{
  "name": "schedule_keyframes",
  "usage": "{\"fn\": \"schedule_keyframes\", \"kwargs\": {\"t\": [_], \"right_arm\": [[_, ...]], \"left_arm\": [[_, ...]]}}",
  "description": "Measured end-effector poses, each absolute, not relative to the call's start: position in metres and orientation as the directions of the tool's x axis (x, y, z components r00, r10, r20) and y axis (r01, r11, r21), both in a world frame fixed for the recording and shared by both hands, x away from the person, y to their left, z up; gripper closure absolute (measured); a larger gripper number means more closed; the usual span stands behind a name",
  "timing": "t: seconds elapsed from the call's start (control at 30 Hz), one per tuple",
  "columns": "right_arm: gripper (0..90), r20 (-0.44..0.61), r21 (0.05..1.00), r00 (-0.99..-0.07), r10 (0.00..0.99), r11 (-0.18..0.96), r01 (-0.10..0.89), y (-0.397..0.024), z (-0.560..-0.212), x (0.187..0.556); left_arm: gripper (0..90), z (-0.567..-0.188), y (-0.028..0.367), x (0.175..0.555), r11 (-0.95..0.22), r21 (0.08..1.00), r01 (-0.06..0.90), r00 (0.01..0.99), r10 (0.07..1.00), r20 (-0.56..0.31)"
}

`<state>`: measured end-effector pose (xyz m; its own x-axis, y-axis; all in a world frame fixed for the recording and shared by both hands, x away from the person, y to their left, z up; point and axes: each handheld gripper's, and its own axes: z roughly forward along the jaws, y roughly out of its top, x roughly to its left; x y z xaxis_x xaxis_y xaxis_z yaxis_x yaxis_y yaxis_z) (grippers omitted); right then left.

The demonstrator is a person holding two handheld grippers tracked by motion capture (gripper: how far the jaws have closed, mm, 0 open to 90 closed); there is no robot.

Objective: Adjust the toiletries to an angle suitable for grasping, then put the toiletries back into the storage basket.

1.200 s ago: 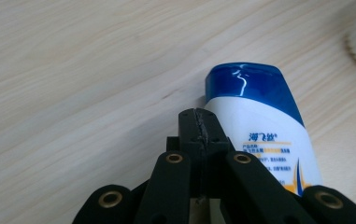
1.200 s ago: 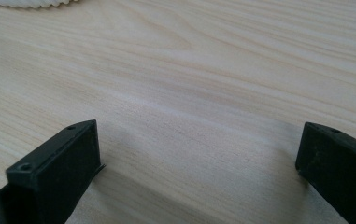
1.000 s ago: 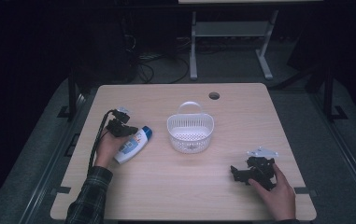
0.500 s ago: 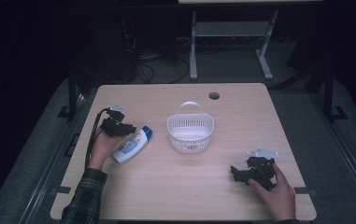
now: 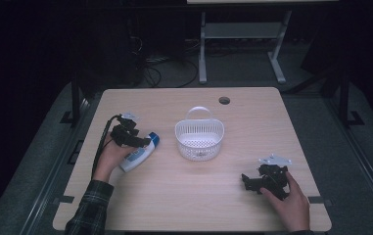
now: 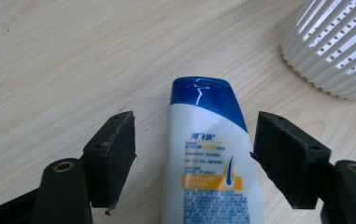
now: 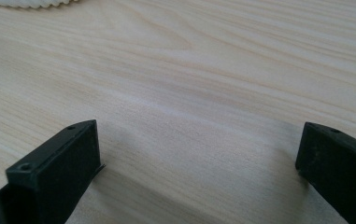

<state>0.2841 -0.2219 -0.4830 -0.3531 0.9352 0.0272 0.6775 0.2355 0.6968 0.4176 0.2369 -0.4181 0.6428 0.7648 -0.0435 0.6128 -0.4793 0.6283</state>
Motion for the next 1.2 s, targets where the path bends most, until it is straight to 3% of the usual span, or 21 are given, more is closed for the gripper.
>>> {"fn": "schedule_keyframes", "kwargs": {"t": [0.6, 1.2], "right_arm": [[0.0, 0.027, 0.697, -0.353, 0.935, 0.235, 0.678, -0.222, -0.483, 0.284], [0.0, 0.027, 0.697, -0.353, 0.935, 0.235, 0.678, -0.222, -0.483, 0.284]], "left_arm": [[20.2, -0.430, 0.214, 0.425, -0.576, 0.541, 0.613, 0.664, 0.747, 0.043], [20.8, -0.450, 0.207, 0.432, -0.610, 0.445, 0.655, 0.665, 0.746, 0.043]]}}
